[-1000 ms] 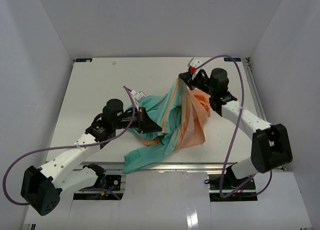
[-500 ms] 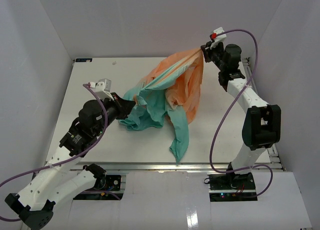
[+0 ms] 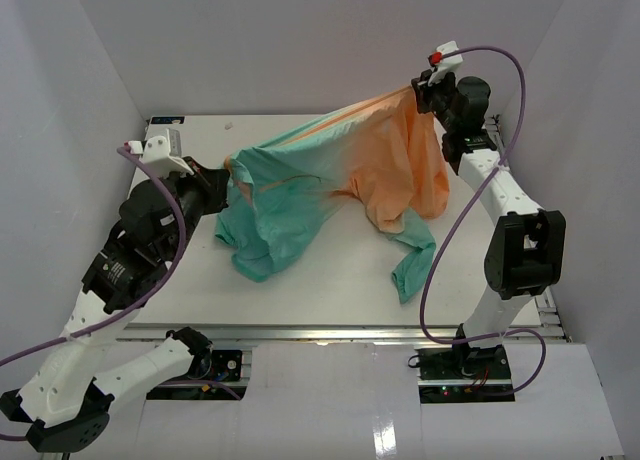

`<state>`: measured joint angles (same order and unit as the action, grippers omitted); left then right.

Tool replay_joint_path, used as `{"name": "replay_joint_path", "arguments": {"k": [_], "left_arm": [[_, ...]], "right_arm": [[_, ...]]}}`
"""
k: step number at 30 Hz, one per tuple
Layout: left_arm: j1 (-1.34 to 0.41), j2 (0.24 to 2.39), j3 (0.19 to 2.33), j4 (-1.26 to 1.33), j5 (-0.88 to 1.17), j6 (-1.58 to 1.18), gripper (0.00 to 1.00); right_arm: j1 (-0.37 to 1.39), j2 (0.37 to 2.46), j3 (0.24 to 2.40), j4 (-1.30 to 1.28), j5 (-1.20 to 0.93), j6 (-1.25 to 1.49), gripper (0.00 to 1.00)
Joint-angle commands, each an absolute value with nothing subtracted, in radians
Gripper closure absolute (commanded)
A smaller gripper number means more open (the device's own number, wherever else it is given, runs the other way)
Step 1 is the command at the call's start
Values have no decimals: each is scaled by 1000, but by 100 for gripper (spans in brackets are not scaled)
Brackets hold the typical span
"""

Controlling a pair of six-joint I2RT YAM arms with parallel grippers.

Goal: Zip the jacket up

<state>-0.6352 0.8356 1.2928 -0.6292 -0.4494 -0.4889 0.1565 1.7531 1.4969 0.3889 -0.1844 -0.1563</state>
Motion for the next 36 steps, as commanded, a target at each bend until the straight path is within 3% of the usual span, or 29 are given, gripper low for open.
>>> {"name": "replay_joint_path", "arguments": {"k": [1, 8, 22, 26, 30, 33, 36], "left_arm": [[-634, 841, 1336, -719, -717, -426, 100], [-634, 851, 1311, -721, -833, -417, 100], [-634, 785, 1239, -727, -761, -512, 100], [-634, 735, 1137, -632, -412, -482, 100], [-634, 763, 901, -350, 105, -518, 100], [-655, 823, 769, -201, 260, -580, 100], [-706, 849, 672, -104, 239, -598, 100]], "right_arm": [[115, 1707, 1555, 372, -98, -158, 92], [70, 1689, 1545, 316, 24, -98, 92], [12, 1783, 1613, 285, 63, -28, 92], [12, 1798, 1614, 355, -74, -28, 92], [29, 1838, 1654, 424, -277, -44, 92], [69, 1857, 1677, 430, -325, -107, 92], [91, 1858, 1631, 489, -364, -113, 92]]}}
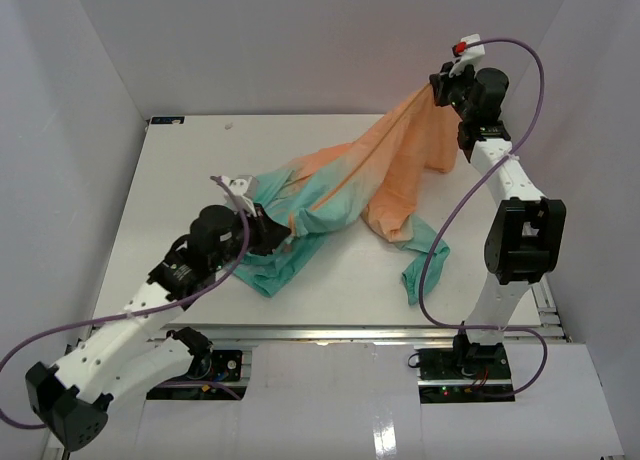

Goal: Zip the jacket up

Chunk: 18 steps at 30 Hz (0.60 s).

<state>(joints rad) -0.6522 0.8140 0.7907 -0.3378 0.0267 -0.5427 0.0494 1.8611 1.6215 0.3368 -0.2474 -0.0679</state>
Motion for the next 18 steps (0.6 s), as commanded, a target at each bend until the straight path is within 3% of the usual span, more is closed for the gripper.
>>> {"name": "replay_joint_path", "arguments": {"k": [1, 6, 8, 9, 10, 12, 16, 18], "left_arm": [[-724, 852, 644, -80, 219, -603, 100], [-753, 888, 541, 49, 264, -636, 99], [-756, 889, 528, 57, 268, -619, 82], [-758, 882, 528, 55, 270, -608, 72], [-757, 870, 532, 55, 279, -590, 60], [-756, 842, 557, 41, 279, -556, 33], [-756, 815, 641, -28, 160, -532, 2], [-756, 818, 666, -26, 101, -540, 2]], "right_arm": [[95, 1859, 1608, 514, -381, -105, 92], [124, 1908, 1600, 548, -426, -80, 92], [135, 1930, 1621, 529, -431, -75, 88], [136, 1934, 1626, 516, -430, -73, 79], [142, 1933, 1628, 494, -424, -70, 63], [146, 1914, 1629, 459, -388, -51, 11], [159, 1824, 1638, 269, -265, 19, 10], [162, 1775, 1623, 166, -190, 93, 10]]}}
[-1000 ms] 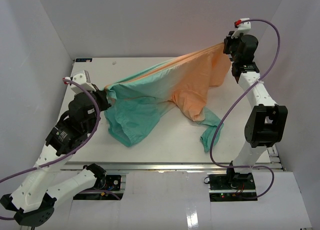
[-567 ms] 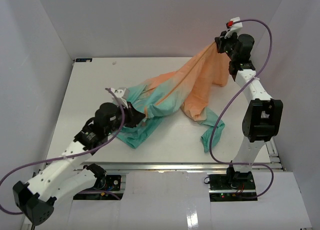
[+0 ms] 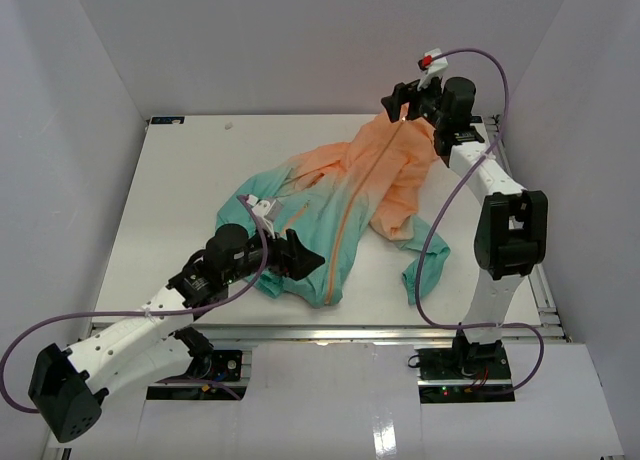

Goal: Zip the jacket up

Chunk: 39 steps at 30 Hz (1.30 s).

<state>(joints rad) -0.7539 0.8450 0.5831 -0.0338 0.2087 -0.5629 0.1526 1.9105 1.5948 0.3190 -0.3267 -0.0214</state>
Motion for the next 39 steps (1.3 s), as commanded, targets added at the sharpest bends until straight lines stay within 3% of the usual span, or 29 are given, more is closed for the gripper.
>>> {"name": "replay_joint_path", "arguments": {"k": [1, 6, 12, 16, 20, 26, 39], "left_arm": [[-756, 828, 686, -20, 95, -542, 2], [-758, 932, 802, 13, 104, -518, 2], [-759, 942, 777, 62, 51, -467, 2], [-763, 887, 751, 67, 65, -456, 2], [-767, 849, 704, 88, -18, -454, 2], [-772, 822, 608, 189, 63, -446, 2], [-786, 732, 556, 244, 114, -440, 2]], "right_arm": [[165, 1760, 1606, 134, -181, 112, 10], [215, 1584, 1468, -65, -158, 265, 10], [403, 1385, 1226, -233, 249, 317, 10], [567, 1259, 1178, -380, 451, 348, 10], [672, 1047, 1035, -360, 351, 368, 10], [698, 721, 754, -155, 211, 356, 10], [698, 577, 707, -193, 301, 341, 10]]}}
